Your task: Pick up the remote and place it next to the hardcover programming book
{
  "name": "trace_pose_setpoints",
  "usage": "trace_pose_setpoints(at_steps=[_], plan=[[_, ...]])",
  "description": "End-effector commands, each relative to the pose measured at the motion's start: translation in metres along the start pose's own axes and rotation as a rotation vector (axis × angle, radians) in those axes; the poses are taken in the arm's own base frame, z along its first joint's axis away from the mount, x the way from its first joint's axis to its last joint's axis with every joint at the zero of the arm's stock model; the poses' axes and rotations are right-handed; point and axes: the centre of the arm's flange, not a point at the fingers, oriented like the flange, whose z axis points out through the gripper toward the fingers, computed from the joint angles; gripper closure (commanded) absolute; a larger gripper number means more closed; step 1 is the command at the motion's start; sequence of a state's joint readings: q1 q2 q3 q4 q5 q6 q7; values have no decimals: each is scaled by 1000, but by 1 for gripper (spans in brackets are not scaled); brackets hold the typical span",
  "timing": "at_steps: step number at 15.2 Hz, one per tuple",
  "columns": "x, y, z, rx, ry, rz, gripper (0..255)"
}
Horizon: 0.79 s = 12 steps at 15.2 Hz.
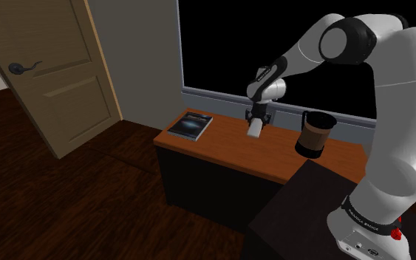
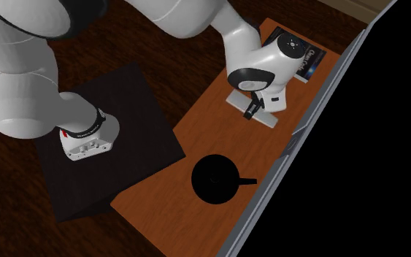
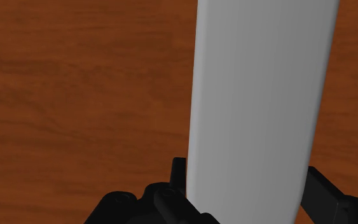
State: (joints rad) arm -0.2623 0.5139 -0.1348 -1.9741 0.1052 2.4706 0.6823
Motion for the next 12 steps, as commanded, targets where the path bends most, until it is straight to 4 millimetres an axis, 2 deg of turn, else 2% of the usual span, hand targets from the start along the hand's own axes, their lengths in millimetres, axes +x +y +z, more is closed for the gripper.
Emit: trace_pose_setpoints(at_steps=[1, 12], plan=[[2, -24, 2, 0, -1, 1, 255], [13, -169, 0, 0, -1, 1, 255]])
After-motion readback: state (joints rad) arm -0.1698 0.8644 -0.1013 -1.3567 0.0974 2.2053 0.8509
